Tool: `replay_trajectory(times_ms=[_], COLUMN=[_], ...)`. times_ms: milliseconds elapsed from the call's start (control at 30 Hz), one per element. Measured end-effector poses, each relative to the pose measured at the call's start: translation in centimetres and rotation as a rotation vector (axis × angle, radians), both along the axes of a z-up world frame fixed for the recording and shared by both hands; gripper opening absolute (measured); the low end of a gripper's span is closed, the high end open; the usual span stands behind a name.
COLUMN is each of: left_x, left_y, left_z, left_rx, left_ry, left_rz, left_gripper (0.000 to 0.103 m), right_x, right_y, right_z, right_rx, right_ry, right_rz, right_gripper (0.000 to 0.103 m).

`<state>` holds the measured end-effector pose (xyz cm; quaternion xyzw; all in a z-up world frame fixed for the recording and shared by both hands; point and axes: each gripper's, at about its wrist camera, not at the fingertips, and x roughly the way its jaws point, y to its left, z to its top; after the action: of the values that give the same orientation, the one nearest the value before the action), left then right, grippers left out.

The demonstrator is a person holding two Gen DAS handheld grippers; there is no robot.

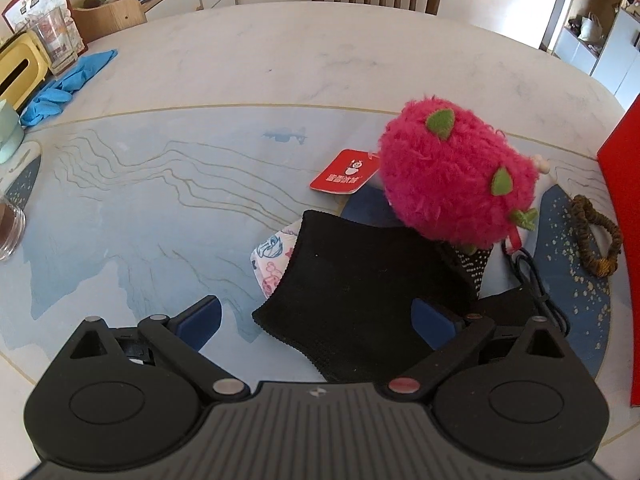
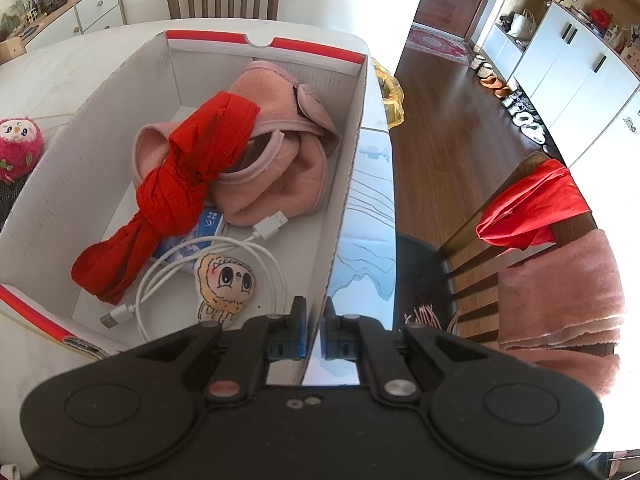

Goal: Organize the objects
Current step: 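Lower the left gripper onto the black cloth and close on it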

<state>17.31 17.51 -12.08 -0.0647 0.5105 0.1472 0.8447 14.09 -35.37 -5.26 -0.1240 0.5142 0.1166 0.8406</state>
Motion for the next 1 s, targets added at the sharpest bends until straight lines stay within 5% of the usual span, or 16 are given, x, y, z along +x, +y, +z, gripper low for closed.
replay_trajectory(times_ms=[267, 533, 1000], left_x=[0.2, 0.3, -2.0], left_y=[-0.9, -2.4, -2.7], left_z=[0.0, 0.7, 4.4], left_rx=[0.021, 0.047, -0.051], left_ry=[0.0, -0.016, -0.084], left_rz=[-0.061, -0.151, -0.199], left_gripper=[0.073, 0.011, 0.003], right_x=[0.0, 0.0, 0.2], right_y=[0.0, 0.1, 0.5], right_z=[0.0, -0.1, -0.4], right_rx=[-0.002, -0.001, 0.001], right_ry=[0.0, 0.002, 0.008], right_rz=[0.0, -0.001, 0.0], right_gripper=[0.006, 0.006, 0.006])
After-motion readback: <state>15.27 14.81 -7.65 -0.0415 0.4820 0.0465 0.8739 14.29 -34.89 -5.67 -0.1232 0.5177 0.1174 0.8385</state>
